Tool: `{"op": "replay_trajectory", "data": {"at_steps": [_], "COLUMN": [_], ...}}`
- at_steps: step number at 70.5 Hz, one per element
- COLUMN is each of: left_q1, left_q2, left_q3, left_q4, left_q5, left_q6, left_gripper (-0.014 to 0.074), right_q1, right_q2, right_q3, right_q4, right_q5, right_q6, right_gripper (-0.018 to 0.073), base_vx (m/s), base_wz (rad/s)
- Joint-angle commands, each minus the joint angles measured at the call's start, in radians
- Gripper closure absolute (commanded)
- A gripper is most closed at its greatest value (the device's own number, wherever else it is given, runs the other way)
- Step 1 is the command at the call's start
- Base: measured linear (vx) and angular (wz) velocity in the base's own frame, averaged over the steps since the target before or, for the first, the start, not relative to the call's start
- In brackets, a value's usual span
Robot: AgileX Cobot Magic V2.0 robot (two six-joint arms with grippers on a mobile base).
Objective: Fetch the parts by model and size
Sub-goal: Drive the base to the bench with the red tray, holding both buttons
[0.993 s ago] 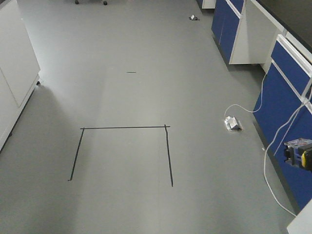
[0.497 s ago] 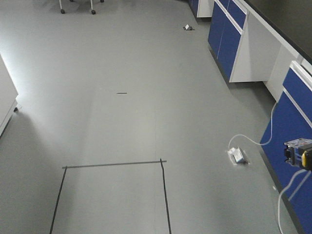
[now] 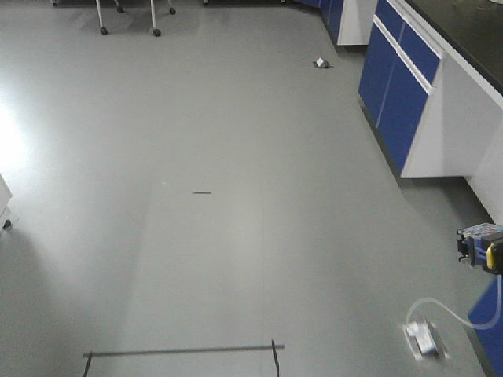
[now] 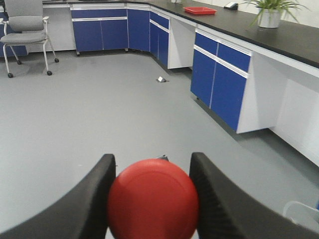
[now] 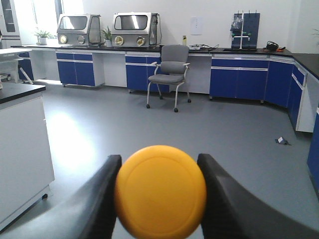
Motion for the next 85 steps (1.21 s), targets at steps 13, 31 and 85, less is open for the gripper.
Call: {"op": "replay_trajectory", "data": {"at_steps": [13,31,85], "left_q1": [0.002,0.002,0.002], "left_q2": [0.013,0.013,0.014], "left_q3": [-0.025,-0.025,-0.025], "left_q4": [-0.001,-0.001,-0.001], "left_q5": [-0.082,-0.082,-0.078], "left_q6": [-0.001,-0.001,-0.001], "left_gripper": [0.0603,0.0604,0.0604], "right_q1": [-0.005,-0.005,-0.005], "right_q2": [0.009,0.009,0.014], "right_q3": [-0.029,-0.029,-0.029], "right_q4": [-0.002,-0.002,-0.002], "right_q5": [-0.081,-0.081,-0.085], "right_q6": [-0.009,-0.009,-0.009], "right_gripper": [0.0569,0.0569,0.0569], "base_vx": [0.71,0.76,0.82], "base_wz": [0.11,0.04,-0.01]}}
